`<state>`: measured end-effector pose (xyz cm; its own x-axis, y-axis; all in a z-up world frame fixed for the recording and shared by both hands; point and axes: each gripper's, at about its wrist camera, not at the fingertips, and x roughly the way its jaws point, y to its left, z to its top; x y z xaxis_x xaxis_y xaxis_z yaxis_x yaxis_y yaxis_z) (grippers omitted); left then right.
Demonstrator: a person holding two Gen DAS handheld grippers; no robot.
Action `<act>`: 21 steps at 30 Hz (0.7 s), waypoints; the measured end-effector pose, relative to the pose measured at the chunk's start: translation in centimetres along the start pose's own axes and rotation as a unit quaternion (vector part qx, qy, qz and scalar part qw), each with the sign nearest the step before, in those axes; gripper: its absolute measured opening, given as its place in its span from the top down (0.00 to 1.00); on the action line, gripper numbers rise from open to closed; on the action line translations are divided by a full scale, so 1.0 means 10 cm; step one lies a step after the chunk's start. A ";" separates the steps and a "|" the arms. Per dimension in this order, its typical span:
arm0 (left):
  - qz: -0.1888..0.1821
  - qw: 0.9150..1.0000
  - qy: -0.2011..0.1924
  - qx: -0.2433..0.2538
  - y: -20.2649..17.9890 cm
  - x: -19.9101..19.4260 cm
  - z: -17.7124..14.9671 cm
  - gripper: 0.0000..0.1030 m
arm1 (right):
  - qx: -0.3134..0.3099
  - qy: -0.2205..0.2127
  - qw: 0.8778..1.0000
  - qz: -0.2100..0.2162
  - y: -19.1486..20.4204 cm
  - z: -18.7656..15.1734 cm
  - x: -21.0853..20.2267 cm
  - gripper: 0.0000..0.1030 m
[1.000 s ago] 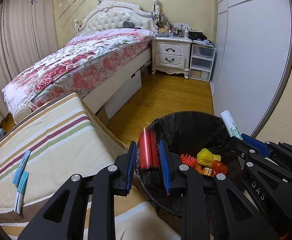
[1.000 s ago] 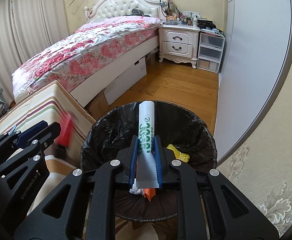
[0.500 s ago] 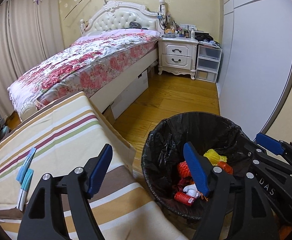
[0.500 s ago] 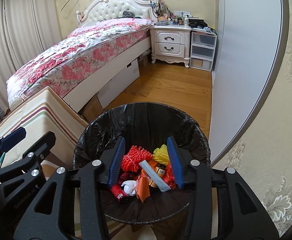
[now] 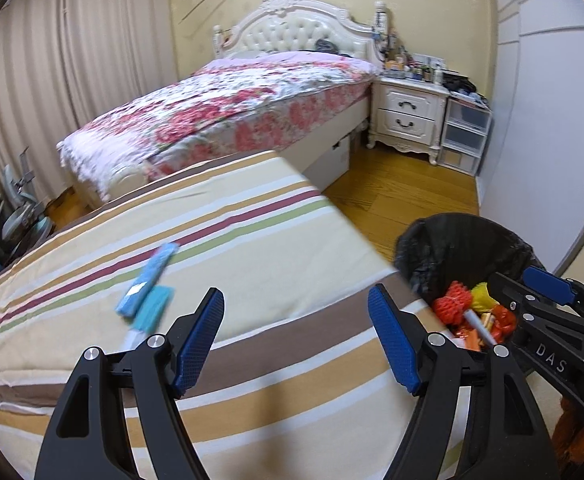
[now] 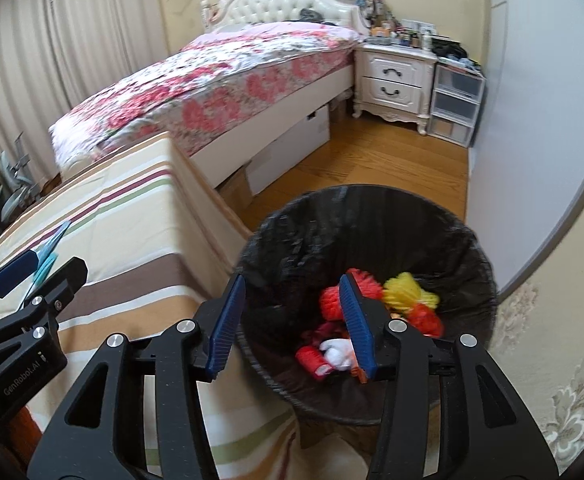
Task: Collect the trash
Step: 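Move both tools back to the bed while the right grasps the teal-capped white marker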
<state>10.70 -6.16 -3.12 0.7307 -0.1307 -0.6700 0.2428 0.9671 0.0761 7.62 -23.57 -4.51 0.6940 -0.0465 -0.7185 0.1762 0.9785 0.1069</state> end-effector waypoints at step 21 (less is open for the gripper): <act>0.120 0.984 0.016 -0.128 1.83 -0.35 -0.62 0.30 | -0.148 0.038 0.981 0.119 2.06 -0.14 0.04 0.48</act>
<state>8.59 13.32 -3.94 0.7260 0.1112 -0.6786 -0.1065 0.9931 0.0489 10.57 -3.13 -3.55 0.6350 0.1939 -0.7478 -0.2026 0.9759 0.0810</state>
